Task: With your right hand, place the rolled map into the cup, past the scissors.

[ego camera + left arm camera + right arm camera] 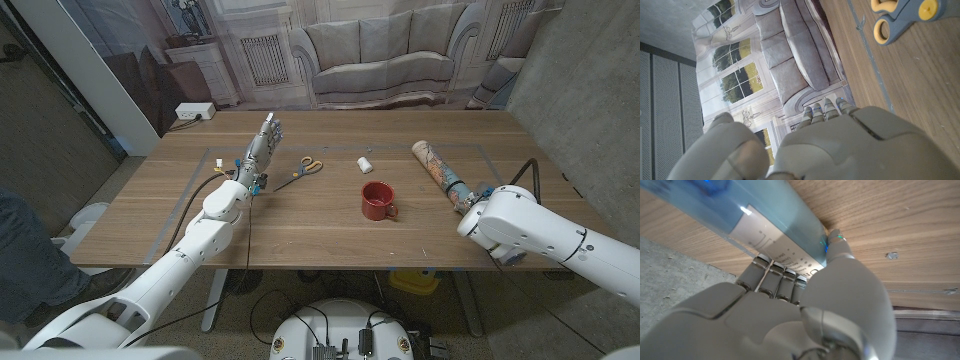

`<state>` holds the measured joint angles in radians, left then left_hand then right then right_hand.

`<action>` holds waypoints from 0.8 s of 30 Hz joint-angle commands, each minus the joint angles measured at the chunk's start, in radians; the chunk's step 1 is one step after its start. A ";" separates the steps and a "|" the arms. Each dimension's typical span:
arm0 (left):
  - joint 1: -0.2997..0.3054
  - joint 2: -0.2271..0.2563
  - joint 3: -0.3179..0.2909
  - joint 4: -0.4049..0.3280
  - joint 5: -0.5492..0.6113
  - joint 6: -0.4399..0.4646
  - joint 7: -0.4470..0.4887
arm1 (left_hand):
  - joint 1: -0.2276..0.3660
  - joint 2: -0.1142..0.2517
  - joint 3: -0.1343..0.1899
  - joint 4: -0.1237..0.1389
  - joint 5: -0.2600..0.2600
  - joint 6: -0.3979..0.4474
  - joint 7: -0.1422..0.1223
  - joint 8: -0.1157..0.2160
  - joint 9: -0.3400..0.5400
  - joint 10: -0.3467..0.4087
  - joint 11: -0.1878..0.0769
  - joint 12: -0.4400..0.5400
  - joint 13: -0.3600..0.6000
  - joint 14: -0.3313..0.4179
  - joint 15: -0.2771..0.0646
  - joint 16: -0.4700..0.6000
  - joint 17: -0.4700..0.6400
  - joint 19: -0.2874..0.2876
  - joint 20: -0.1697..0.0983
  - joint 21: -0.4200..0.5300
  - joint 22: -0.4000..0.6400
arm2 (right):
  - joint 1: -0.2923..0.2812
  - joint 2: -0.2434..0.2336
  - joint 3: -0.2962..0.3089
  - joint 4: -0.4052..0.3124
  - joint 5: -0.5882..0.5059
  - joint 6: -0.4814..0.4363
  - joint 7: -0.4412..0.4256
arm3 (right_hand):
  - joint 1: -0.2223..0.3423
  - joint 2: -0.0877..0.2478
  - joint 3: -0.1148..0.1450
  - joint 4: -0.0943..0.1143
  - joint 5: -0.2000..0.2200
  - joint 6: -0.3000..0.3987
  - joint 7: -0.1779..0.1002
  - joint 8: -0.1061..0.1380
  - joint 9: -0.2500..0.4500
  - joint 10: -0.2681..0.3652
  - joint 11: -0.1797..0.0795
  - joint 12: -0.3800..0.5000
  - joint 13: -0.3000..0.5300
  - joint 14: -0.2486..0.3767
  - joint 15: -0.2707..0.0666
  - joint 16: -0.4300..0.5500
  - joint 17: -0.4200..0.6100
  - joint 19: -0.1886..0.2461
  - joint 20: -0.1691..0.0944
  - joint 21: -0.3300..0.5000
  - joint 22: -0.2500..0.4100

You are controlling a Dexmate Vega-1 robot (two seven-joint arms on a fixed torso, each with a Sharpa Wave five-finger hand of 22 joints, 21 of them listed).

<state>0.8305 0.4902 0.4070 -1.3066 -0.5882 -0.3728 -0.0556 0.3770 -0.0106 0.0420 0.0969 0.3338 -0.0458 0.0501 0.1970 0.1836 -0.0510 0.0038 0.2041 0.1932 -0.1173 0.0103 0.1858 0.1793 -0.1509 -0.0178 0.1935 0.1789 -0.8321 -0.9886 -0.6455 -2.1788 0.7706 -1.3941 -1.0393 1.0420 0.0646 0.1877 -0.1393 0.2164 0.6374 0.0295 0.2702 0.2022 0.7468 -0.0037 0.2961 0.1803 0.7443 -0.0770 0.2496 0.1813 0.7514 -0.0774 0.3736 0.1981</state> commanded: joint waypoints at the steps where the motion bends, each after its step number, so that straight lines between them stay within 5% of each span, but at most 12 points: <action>1: -0.008 -0.002 0.002 0.009 -0.002 -0.003 -0.010 | 0.000 0.005 -0.005 0.001 -0.002 0.006 -0.003 0.003 0.005 0.000 -0.005 0.004 0.001 -0.002 0.000 0.002 0.004 0.000 0.009 0.008 0.003 | -0.025 0.016 0.029 -0.006 0.020 -0.002 -0.060 | 0.011 0.011 0.004 0.007 -0.004 0.061 -0.042 0.007 0.003 0.021 -0.002 0.006 0.004 0.025 -0.064 0.005 0.003 0.019 -0.076 0.010 0.003; 24: -0.014 -0.009 0.004 0.022 0.001 -0.008 -0.009 | 0.001 0.007 -0.009 0.001 -0.002 0.007 -0.003 0.003 0.005 0.001 -0.004 0.005 0.001 -0.002 0.000 0.002 0.004 -0.001 0.010 0.008 0.004 | -0.108 0.070 0.120 -0.047 -0.234 0.008 0.131 | 0.008 0.026 0.003 0.016 -0.017 0.096 -0.044 0.006 0.004 0.059 -0.003 0.004 0.003 0.064 -0.063 0.001 0.004 0.040 -0.076 0.024 0.006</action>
<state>0.8190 0.4836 0.4095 -1.2893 -0.5896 -0.3776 -0.0664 0.3770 -0.0107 0.0370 0.0967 0.3338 -0.0403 0.0446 0.1970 0.1836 -0.0510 0.0038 0.2041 0.1930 -0.1173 0.0103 0.1858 0.1793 -0.1508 -0.0178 0.1935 0.1789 -0.9043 -0.9426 -0.5643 -2.2081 0.6598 -1.3975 -0.9986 1.0531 0.0795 0.1854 -0.1334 0.2009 0.6865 0.0264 0.2741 0.2027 0.7951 -0.0054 0.2958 0.1792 0.7942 -0.0911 0.2496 0.1813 0.7790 -0.0883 0.3924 0.2026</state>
